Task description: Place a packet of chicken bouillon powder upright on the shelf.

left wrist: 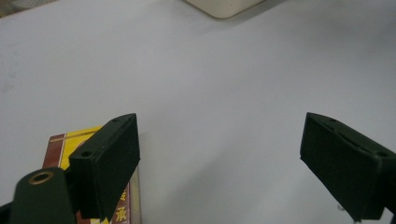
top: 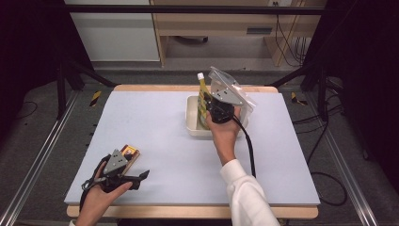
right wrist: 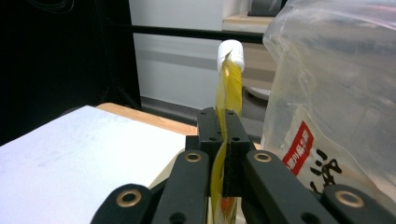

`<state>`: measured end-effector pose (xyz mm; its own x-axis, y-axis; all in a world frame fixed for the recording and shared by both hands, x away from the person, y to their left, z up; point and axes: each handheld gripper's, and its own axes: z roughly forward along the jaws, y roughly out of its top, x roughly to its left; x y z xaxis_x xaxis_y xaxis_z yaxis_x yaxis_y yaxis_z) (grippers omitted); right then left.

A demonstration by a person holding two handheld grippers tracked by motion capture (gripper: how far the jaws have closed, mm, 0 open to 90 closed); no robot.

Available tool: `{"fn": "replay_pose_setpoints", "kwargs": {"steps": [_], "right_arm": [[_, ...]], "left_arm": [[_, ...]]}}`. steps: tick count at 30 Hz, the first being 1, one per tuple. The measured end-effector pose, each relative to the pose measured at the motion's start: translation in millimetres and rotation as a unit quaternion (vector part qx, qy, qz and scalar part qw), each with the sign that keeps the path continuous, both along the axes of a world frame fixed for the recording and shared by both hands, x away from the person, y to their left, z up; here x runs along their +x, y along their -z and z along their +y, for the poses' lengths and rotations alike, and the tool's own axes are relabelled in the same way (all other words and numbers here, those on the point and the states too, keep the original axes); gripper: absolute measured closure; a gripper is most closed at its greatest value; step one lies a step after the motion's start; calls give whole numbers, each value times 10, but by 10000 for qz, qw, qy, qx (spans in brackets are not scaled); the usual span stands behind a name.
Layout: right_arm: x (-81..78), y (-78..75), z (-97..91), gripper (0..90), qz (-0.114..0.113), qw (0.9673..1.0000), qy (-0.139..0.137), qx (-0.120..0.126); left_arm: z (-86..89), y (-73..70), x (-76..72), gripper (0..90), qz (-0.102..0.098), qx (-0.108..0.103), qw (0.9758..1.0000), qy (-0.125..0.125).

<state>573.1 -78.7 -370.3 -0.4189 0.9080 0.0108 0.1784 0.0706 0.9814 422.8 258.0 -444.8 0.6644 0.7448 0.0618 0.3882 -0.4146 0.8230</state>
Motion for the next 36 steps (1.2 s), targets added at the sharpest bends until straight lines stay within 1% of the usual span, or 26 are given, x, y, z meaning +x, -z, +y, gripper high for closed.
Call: {"fn": "replay_pose_setpoints", "kwargs": {"steps": [2,4,6,9,11,12,13,15,18,20,23,24,26,28,29,30,31,32,34,35,36], "right_arm": [[-27,-18,-12,803,100,9999,-47,40],[-108,-70,-43,698,68,10000,-27,1],[-178,-117,-74,602,94,9999,-64,-37],[-305,-167,-114,466,234,9992,-185,-248],[-421,-172,-137,393,344,9984,-212,-402],[-472,-163,-147,356,373,9981,-247,-426],[-515,-156,-153,337,412,9978,-261,-441],[-633,-118,-173,299,448,9970,-262,-569],[-791,-34,-198,263,498,9959,-369,-664],[-873,24,-211,246,543,9948,-437,-742],[-962,136,-227,213,637,9935,-557,-763],[-984,176,-232,206,688,9922,-634,-822],[-1029,251,-243,183,752,9893,-721,-1018],[-1058,325,-264,147,855,9879,-819,-1006],[-1074,378,-273,127,921,9860,-902,-1056],[-1081,408,-276,120,971,9851,-944,-1064],[-1090,449,-275,125,1016,9843,-990,-1051],[-1105,483,-274,128,1049,9833,-1032,-1070],[-1143,534,-283,141,978,9826,-1042,-1182],[-1160,550,-289,141,965,9823,-1031,-1232],[-1178,559,-305,142,961,9822,-1035,-1237]], "left_arm": [[3,-6,0,116,-13,8,10000,-18],[13,-15,0,114,-35,22,10000,-35],[20,-18,2,111,-66,38,9999,-66],[33,-19,6,106,-65,73,9999,-102],[45,-28,-1,105,-86,72,9998,-148],[48,-30,0,104,-86,75,9998,-155],[52,-32,2,104,-74,86,9998,-176],[61,-37,10,102,-67,103,9997,-206],[78,-47,15,100,-26,115,9996,-244],[89,-59,15,99,-38,135,9996,-262],[105,-71,20,89,51,78,9996,-256],[111,-80,19,84,55,93,9996,-254],[121,-105,20,75,29,99,9996,-272],[126,-127,26,68,9,97,9996,-265],[125,-134,28,66,10,117,9996,-266],[120,-141,36,65,41,136,9995,-272],[114,-148,47,64,108,193,9994,-259],[114,-161,61,64,176,320,9990,-260],[110,-185,93,67,315,564,9974,-305],[112,-196,119,72,447,669,9962,-339],[115,-196,136,72,518,716,9955,-343]]}}
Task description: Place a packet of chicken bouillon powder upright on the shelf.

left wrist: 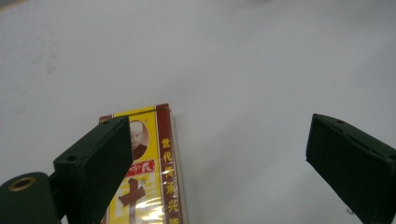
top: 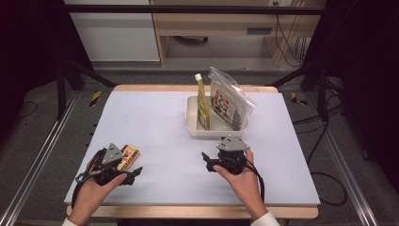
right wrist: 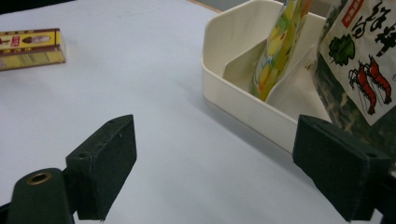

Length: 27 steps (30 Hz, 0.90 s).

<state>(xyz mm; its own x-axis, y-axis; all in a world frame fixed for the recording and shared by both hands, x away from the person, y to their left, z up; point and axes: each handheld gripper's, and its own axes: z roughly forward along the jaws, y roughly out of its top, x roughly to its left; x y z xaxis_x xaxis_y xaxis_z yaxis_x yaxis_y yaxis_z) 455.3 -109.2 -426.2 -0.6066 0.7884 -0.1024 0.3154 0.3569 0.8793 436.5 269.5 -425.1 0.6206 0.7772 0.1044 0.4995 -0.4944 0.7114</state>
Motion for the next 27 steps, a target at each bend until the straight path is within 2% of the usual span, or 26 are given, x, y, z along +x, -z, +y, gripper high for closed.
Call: {"fn": "replay_pose_setpoints", "kwargs": {"steps": [2,4,7,9,12,14,16,18,19,22,23,24,27], "right_arm": [[-25,10,-22,145,26,10000,-15,17],[-53,30,-37,153,67,9999,6,-90],[-116,104,-57,157,111,9996,-83,-261],[-125,122,-72,157,135,9991,-138,-371],[-129,115,-145,156,135,9991,-104,-376],[-137,106,-203,157,98,9995,-14,-311],[-139,114,-230,156,135,9995,8,-302],[-133,140,-244,145,221,9991,-31,-348],[-134,149,-252,143,268,9990,-6,-348],[-133,150,-281,141,272,9990,7,-365],[-132,146,-294,142,259,9990,33,-357],[-129,142,-308,143,252,9991,39,-344],[-130,161,-322,146,276,9988,63,-391]], "left_arm": [[-3,17,30,72,260,65,9996,-42],[-13,75,13,72,522,58,9986,-41],[7,88,-8,82,415,206,9987,-194],[29,60,4,85,443,275,9983,-265],[28,-17,20,91,630,568,9960,-283],[44,-73,49,108,716,679,9945,-349],[73,-134,101,109,838,814,9924,-390],[100,-167,156,109,1062,811,9901,-425],[114,-183,180,109,1191,807,9886,-449],[135,-215,236,111,1477,1022,9828,-427],[142,-224,254,110,1569,1021,9814,-425],[148,-228,271,112,1622,1010,9805,-453],[129,-197,313,115,1731,1264,9757,-449]]}}
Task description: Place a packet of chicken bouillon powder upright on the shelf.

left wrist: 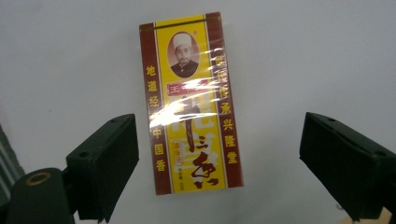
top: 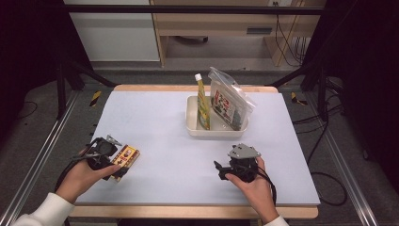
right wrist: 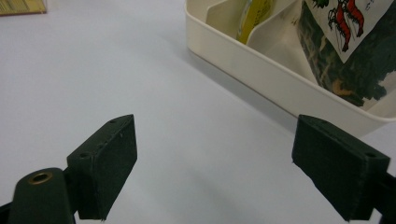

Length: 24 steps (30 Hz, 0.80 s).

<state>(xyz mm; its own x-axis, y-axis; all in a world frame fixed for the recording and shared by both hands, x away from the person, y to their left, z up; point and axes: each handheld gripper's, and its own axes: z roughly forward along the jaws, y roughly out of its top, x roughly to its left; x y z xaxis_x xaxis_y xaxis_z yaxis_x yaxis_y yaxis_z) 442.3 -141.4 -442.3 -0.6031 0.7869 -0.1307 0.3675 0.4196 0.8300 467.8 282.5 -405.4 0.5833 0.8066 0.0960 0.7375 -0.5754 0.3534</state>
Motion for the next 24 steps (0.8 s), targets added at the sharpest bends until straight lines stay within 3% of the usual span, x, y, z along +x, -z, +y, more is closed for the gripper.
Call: {"fn": "replay_pose_setpoints", "kwargs": {"steps": [4,8,12,20,24], "right_arm": [[0,12,6,146,49,10000,-22,-14],[8,40,25,146,157,9998,-120,7],[19,73,66,147,226,9996,-179,-49],[3,88,143,147,265,9991,-315,-88],[-2,80,138,147,243,9990,-354,-95]], "left_arm": [[8,126,44,119,220,224,9995,-90],[67,238,90,123,405,198,9986,-285],[83,303,89,136,568,252,9979,-196],[168,366,110,231,632,113,9975,-310],[136,372,117,288,648,230,9974,-212]]}}
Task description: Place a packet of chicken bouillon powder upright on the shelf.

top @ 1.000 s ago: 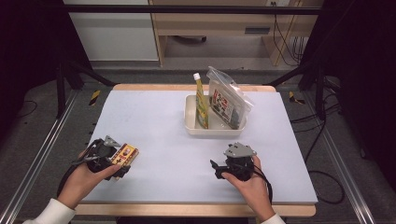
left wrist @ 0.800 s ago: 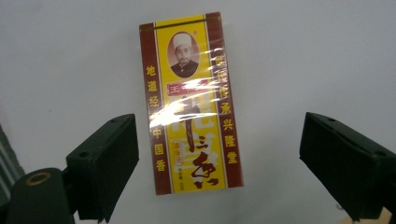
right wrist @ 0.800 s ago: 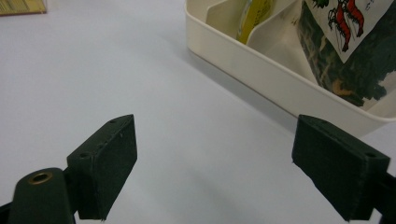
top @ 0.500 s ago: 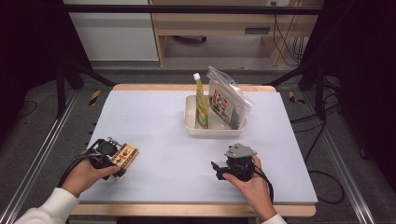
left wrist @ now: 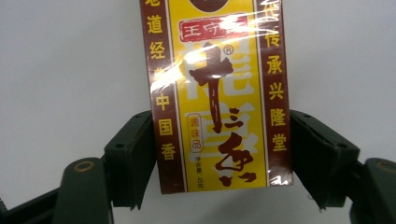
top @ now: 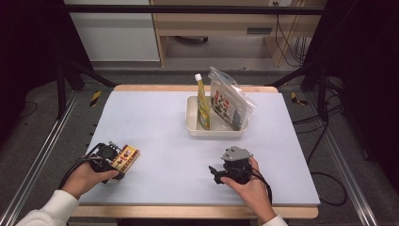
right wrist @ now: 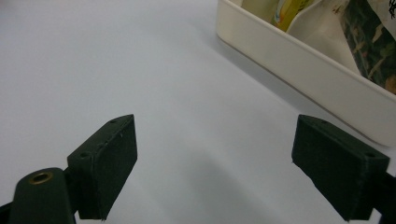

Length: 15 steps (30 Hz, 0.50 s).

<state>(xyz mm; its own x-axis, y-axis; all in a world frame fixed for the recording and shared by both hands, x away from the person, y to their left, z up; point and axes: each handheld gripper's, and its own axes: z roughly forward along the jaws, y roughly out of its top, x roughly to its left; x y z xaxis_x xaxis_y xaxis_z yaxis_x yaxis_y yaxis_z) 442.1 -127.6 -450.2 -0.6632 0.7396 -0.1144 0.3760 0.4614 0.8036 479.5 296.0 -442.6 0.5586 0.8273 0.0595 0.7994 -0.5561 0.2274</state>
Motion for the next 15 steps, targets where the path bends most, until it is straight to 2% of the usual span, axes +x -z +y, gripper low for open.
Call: {"fn": "replay_pose_setpoints", "kwargs": {"steps": [5,10,15], "right_arm": [[-11,1,6,147,-11,10000,24,10],[-6,12,33,146,-12,10000,-1,-14],[4,38,36,144,30,10000,78,11]], "left_arm": [[-16,-14,0,310,-49,24,10000,60],[4,-64,-17,319,-274,72,9994,173],[-15,-153,-38,320,-622,-62,9964,577]]}}
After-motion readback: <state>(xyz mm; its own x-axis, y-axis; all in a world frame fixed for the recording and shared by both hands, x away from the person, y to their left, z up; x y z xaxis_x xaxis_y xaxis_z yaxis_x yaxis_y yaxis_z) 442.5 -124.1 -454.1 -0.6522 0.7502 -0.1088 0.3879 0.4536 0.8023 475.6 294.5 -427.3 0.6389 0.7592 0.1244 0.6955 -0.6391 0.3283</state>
